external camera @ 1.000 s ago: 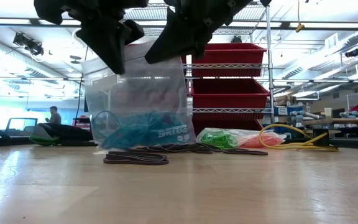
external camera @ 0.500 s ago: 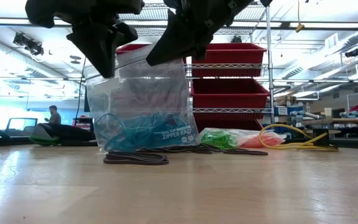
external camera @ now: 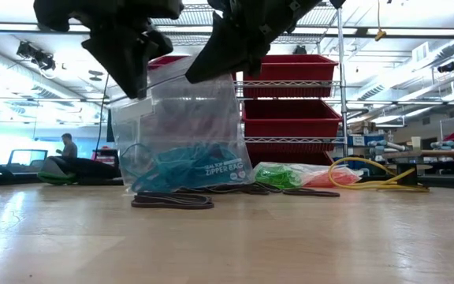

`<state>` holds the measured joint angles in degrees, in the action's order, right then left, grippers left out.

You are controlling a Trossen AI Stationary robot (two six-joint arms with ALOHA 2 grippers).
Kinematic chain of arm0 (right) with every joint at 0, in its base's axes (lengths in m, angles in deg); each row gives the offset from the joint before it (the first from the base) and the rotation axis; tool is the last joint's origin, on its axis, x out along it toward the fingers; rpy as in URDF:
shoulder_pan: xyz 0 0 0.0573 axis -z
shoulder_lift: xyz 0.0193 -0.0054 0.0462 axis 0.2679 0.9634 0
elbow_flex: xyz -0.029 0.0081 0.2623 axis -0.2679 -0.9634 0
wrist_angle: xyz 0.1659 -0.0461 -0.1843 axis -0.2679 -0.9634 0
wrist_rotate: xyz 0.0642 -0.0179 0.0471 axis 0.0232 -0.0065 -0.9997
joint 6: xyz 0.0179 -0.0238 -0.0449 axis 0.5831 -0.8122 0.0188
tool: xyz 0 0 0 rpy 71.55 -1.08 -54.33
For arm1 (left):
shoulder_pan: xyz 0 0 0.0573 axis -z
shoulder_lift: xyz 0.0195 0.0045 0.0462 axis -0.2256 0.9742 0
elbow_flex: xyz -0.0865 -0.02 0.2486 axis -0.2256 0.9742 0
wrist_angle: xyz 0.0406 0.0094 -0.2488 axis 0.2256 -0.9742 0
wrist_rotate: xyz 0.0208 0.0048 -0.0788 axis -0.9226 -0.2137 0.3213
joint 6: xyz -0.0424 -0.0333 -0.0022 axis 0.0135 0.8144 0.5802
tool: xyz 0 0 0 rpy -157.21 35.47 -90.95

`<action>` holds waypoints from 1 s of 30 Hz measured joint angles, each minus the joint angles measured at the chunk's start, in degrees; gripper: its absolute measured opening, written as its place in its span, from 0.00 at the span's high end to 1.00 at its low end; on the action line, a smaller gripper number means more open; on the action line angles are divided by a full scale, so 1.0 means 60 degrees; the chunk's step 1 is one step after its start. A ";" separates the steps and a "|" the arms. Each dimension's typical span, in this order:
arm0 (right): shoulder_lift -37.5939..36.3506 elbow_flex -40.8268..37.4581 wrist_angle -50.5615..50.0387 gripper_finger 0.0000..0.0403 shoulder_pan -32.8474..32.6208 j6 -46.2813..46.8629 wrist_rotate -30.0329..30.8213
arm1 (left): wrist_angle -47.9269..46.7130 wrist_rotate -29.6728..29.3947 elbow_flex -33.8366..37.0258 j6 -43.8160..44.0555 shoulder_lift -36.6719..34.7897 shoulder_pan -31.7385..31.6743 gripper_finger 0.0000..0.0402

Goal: Sort rubber bands
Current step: Close the transparent zip bag

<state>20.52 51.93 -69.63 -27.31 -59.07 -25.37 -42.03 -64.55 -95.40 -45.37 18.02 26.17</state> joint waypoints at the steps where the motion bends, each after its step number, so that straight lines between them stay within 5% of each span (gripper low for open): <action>1: 0.0000 0.0000 -0.0004 1.00 0.0000 0.0000 0.0000 | -0.0082 -0.0008 0.0000 0.0048 0.0000 0.0000 0.73; 6: 0.0000 0.0000 -0.0011 1.00 0.0000 0.0000 0.0000 | -0.0590 -0.0248 0.0000 0.0135 -0.0001 -0.0004 0.58; 11: 0.0000 0.0000 -0.0011 1.00 0.0000 0.0000 -0.0004 | -0.1018 -0.0251 0.0000 0.0281 0.0000 -0.0004 0.56; 15: 0.0000 0.0000 -0.0011 1.00 0.0000 0.0000 -0.0002 | -0.0975 -0.0244 0.0000 0.0257 0.0000 0.0000 0.66; 20: 0.0000 0.0000 -0.0011 1.00 0.0000 0.0000 -0.0004 | -0.0791 0.0274 0.0004 -0.0020 0.0000 0.0000 0.96; 30: 0.0000 0.0000 0.0021 1.00 0.0000 -0.0003 -0.0004 | -0.0294 -0.0291 0.0011 0.0375 -0.0122 0.0004 0.92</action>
<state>20.52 51.93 -69.50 -27.31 -59.09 -25.39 -43.79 -66.30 -95.33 -43.12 17.29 26.19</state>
